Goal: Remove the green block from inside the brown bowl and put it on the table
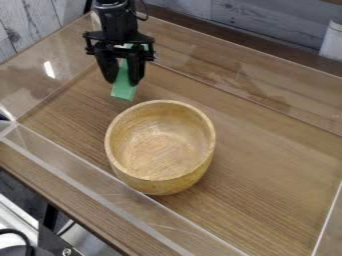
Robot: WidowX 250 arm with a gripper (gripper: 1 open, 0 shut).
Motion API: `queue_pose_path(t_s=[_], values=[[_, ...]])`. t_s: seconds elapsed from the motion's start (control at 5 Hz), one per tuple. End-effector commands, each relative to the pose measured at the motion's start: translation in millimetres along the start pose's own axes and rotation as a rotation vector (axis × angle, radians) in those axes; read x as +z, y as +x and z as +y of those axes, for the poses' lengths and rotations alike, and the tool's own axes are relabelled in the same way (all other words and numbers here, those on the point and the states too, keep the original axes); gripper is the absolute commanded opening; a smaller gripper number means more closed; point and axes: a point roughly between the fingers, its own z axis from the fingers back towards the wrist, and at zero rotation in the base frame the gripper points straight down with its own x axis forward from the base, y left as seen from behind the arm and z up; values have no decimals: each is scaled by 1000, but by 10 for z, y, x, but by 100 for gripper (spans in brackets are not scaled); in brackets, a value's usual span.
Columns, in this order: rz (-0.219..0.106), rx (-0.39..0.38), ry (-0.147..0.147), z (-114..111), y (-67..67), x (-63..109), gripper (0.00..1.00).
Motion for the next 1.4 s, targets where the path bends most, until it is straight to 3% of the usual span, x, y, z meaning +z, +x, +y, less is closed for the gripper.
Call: queue_pose_path(t_s=[0.0, 1.2], values=[[-100, -16, 28, -25, 117, 295, 0], [-76, -31, 44, -107, 278, 119, 0]])
